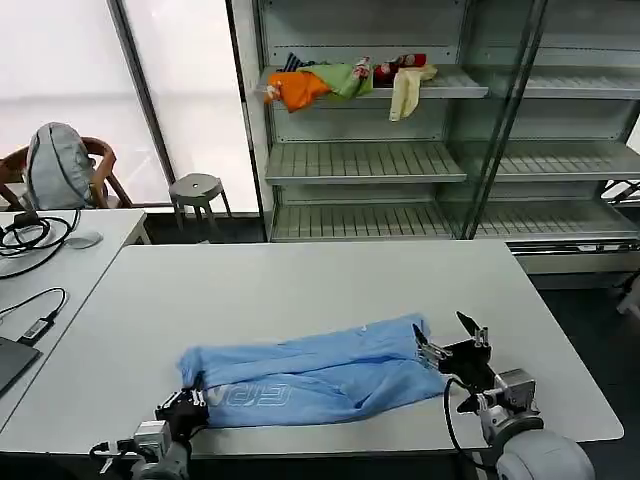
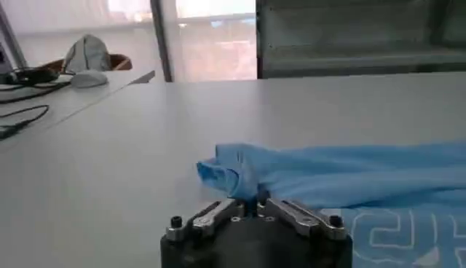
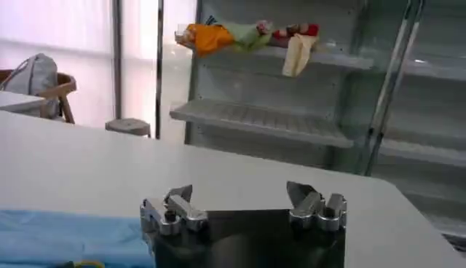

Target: Fold and organize the clothes.

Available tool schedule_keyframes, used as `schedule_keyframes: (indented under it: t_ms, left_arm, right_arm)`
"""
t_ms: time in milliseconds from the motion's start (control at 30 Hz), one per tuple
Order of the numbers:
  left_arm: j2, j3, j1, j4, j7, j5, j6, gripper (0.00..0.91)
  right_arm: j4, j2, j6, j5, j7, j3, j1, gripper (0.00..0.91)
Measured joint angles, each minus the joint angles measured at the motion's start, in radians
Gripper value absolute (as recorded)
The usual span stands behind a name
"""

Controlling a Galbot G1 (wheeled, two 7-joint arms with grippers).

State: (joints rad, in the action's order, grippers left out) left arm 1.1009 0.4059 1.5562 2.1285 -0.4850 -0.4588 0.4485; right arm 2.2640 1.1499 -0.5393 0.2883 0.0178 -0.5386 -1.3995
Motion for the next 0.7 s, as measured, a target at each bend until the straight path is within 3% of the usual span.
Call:
schedule_keyframes:
  t_ms: [467,700]
  left_arm:
    - [-0.088,0.421,0.022,-0.021,0.198,0.052,0.053,0.010]
    - [-0.104,0.502,-0.004,0.039,0.275,0.076,0.087,0.020]
  right_arm:
    - [-0.001,-0.002,0.007,-0.004,-0.003,-0.002,0.007,0.907]
    - [0.000,0.003,0.008,-0.015,-0.003,-0.006,-0.001,0.907]
